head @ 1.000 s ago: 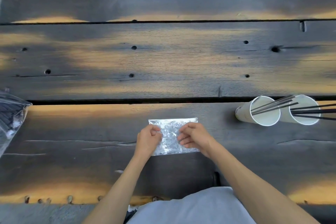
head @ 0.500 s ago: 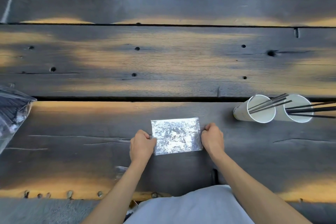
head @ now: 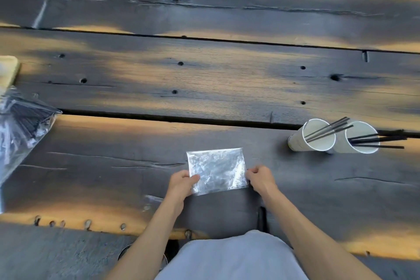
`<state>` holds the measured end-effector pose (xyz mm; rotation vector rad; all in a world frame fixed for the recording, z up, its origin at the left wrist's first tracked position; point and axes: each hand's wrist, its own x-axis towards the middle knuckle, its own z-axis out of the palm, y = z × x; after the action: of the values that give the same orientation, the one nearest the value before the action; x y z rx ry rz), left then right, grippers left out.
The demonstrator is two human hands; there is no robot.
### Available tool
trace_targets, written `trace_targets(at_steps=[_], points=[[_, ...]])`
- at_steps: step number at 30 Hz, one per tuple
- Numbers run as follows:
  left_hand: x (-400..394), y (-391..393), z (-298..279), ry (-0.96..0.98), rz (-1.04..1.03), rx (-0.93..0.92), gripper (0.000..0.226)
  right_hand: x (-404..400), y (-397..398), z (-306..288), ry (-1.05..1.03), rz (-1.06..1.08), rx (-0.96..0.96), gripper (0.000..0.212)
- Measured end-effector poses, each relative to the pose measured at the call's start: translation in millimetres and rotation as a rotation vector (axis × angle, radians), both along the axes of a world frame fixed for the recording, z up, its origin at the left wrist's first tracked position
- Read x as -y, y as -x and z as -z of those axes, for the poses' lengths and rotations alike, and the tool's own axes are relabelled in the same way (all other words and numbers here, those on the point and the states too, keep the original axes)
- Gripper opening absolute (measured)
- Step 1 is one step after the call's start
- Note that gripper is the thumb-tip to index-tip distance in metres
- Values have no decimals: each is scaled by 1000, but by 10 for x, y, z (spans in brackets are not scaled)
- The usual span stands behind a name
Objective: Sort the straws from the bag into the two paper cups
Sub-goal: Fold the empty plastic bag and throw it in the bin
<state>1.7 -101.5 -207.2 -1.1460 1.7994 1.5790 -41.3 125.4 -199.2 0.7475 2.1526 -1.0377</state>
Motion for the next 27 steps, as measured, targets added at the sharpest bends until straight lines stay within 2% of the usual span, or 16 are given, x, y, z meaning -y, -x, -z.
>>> trace_targets(at_steps=[2,4,6,7,11,20,22,25,27], points=[[-6,-121,-18,-26,-62,-29,34,-16,-45,-48,18,-31,-25,20],[6,-268,-56,-55,-130,-76,33,-11,-86,-83,59,-39,-80,13],[25,-427,-106,-112,-224,-115,21,26,-105,-106,147,-56,-98,9],[23,-524,-143,-141,-281,-127,15,48,-126,-111,222,-76,-75,13],[12,-978,-331,-190,-530,-183,10,195,-218,-119,509,-135,219,23],[-105,-2338,-466,-230,-1156,-305,17,808,-751,-71,547,-564,484,24],[-107,-2691,-443,-250,-1302,-351,23,981,-984,-69,580,-598,575,19],[-116,-3145,-459,-245,-1419,-382,11,1246,-1323,-54,628,-595,734,17],[-113,-3382,-437,-206,-1456,-356,11,1411,-1511,-46,592,-644,716,17]])
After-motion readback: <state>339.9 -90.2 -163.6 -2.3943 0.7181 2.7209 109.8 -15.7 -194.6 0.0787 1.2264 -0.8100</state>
